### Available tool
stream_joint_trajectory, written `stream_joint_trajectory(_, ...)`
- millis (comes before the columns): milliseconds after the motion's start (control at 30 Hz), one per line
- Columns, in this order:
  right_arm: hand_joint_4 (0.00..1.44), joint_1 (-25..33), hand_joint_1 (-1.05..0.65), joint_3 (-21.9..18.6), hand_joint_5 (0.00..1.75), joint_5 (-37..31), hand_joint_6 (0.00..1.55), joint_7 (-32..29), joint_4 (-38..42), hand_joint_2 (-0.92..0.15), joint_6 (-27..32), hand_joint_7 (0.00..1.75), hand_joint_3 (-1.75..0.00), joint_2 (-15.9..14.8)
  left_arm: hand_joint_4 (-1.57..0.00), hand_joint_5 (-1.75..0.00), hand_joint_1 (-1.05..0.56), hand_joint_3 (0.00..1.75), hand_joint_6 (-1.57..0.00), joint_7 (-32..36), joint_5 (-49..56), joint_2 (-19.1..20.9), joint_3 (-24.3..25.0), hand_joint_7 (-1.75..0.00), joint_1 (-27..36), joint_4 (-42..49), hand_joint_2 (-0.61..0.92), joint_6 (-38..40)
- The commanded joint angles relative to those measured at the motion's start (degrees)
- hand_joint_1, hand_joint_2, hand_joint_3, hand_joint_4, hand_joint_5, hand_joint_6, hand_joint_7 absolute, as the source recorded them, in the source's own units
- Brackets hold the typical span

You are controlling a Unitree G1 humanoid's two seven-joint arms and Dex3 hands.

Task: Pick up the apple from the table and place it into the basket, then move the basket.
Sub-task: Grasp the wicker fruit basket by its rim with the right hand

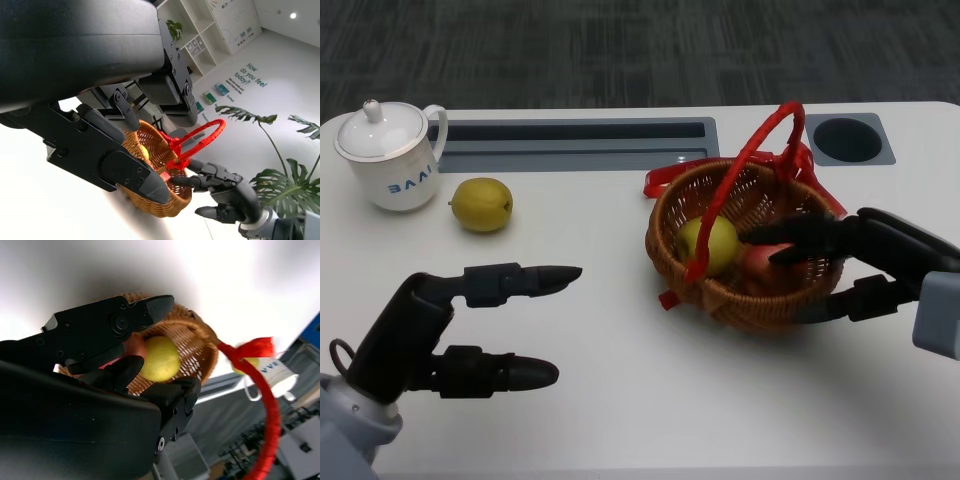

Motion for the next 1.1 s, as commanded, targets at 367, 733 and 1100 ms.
stream_joint_trajectory(367,0.87,-0.95,-0.53,6.58,0.02,-7.76,0.70,-1.47,-0.44,-0.85,11.75,0.02,0.00,0.08,-0.93,-0.01,-0.52,0.00,-0.85,0.54,-0.58,0.41,-0.07,-0.01,1.18,-3.43,0.75,2.02)
stream_joint_trajectory(733,0.93,-0.14,-0.47,12.97,0.02,-14.81,0.72,-8.89,-7.40,-0.85,10.55,0.01,0.00,-2.44,-0.95,-0.02,-0.51,0.00,-0.87,1.40,0.00,0.11,0.26,-0.01,1.26,-4.53,0.74,2.32)
stream_joint_trajectory(1100,0.89,4.43,-0.47,11.96,0.00,-11.57,0.67,-6.54,-15.08,-0.85,7.96,0.00,-0.01,-4.40,-0.95,-0.01,-0.47,0.00,-0.88,1.15,-0.39,-0.10,-0.16,-0.01,0.94,-4.71,0.73,2.76)
